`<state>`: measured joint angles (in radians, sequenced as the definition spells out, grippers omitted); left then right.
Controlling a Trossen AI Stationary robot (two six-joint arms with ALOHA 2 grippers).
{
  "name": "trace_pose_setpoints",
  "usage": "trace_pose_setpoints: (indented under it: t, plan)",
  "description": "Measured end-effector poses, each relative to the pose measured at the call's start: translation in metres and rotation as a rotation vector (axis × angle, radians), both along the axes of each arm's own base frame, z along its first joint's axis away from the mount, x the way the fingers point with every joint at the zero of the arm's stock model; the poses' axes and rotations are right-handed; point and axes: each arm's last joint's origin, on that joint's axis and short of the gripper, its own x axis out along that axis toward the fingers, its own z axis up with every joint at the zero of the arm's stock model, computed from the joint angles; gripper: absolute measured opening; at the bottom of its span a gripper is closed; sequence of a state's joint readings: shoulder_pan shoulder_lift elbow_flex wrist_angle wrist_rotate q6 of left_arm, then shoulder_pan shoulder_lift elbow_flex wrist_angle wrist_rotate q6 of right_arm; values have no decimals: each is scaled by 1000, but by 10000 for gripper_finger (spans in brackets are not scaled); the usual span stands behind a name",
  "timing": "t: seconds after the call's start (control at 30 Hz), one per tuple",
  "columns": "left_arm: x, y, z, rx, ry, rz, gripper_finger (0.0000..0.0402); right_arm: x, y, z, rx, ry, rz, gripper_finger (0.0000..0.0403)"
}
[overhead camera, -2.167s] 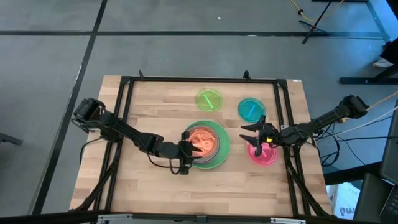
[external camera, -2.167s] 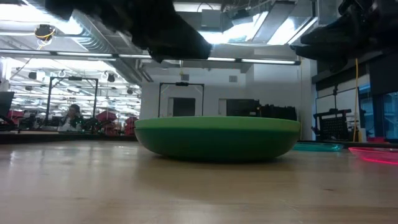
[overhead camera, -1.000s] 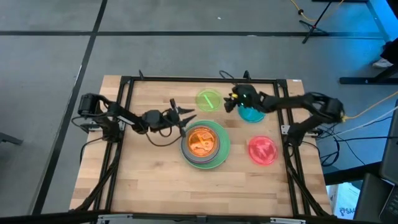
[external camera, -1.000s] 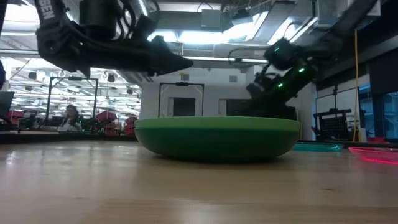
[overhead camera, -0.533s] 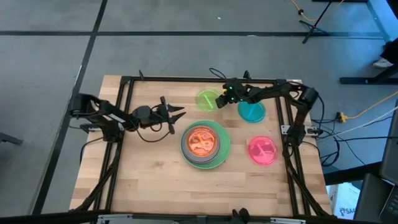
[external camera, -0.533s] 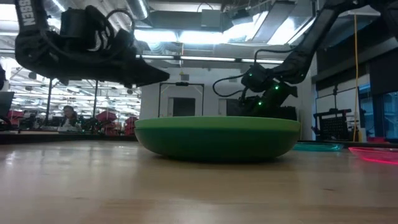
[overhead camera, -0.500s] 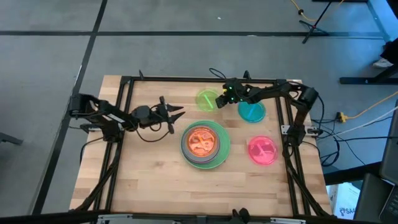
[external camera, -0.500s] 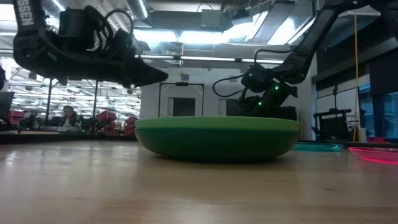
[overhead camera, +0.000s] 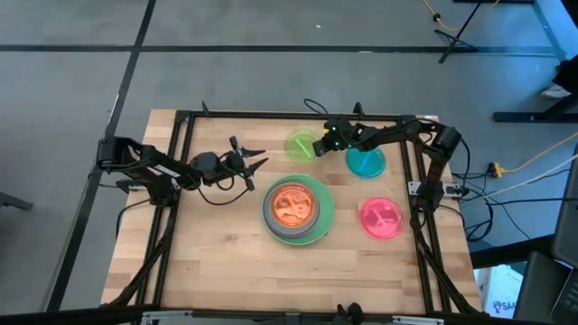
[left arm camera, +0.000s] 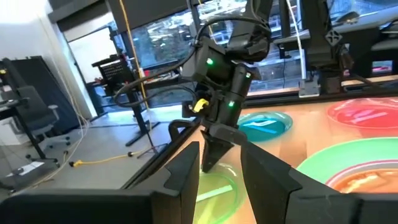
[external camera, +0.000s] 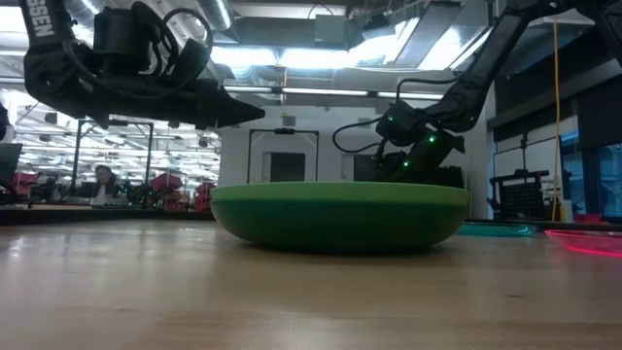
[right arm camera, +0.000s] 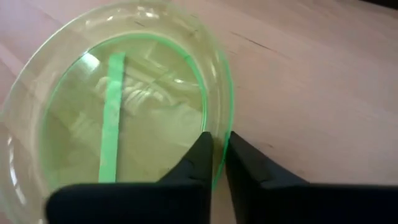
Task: Stack plastic plates
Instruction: Stack the light green plate on top of the orange plate
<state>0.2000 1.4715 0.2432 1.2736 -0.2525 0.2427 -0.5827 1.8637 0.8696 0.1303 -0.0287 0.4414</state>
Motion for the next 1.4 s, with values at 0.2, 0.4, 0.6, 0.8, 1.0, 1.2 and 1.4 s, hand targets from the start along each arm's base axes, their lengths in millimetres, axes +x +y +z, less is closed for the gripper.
trace_pose_setpoints:
  t: [0.2, 0.4, 0.6, 0.8, 1.0, 1.2, 1.4]
  plan:
    - [0, 0, -1, -3, 6, -7, 112, -1, 1, 3, -3, -5, 0, 11]
    - [0, -1, -1, -10, 9, -12, 112, -3, 5, 32, -43, -67, 10, 2]
    - [1, -6, -2, 3, 17, -32, 112, -3, 19, 70, -108, -161, 72, 1]
    - [1, -6, -2, 1, 19, -25, 112, 0, 43, 100, -113, -273, 192, 1]
    - [-1, -2, -2, 1, 21, 120, 112, 10, 75, 108, -66, -323, 365, 1]
    - [-2, -1, -1, -8, 13, 183, 112, 19, 107, 105, -55, -298, 470, 2]
    - [-2, 0, 0, -6, 2, 178, 112, 25, 136, 100, -126, -244, 504, 2]
